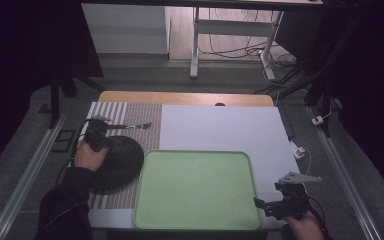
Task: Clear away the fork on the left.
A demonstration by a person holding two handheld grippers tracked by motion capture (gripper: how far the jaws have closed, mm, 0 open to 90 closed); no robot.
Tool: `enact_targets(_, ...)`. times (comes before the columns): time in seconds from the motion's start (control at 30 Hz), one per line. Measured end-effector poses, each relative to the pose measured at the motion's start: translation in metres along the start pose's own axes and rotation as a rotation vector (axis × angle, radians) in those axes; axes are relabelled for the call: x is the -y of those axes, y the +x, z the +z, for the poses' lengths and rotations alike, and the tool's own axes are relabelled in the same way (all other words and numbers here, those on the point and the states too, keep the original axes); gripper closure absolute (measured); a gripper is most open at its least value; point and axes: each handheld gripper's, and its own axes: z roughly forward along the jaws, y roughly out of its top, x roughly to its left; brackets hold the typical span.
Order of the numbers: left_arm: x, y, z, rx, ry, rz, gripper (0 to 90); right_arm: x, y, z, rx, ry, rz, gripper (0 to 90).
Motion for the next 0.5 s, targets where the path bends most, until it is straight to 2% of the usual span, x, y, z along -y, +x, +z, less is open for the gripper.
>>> enact_targets(0.13, -0.005, 0.006, 0.005, -0.007, 0.002, -0.006, 0.7, 0.000, 0.000, 0.000, -0.001, -0.001, 0.000, 1.2)
enact_targets(0.27, -0.011, 0.011, 0.009, -0.048, 0.016, 0.007, 5.7, 0.000, 0.000, 0.000, -0.002, -0.001, 0.000, 1.2)
enact_targets(0.37, -0.016, 0.015, 0.010, -0.044, 0.018, 0.009, 16.5, 0.000, 0.000, 0.000, -0.002, -0.001, 0.001, 1.2)
enact_targets(0.4, -0.017, 0.017, 0.010, -0.043, 0.017, 0.009, 26.6, 0.000, -0.001, 0.000, -0.002, -0.002, 0.000, 1.2)
enact_targets(0.43, -0.019, 0.019, 0.010, -0.043, 0.018, 0.009, 26.6, 0.000, -0.001, 0.000, -0.002, -0.002, 0.000, 1.2)
enact_targets(0.5, -0.022, 0.022, 0.012, -0.048, 0.028, 0.010, 37.0, 0.000, -0.001, 0.000, -0.004, -0.002, 0.001, 1.2)
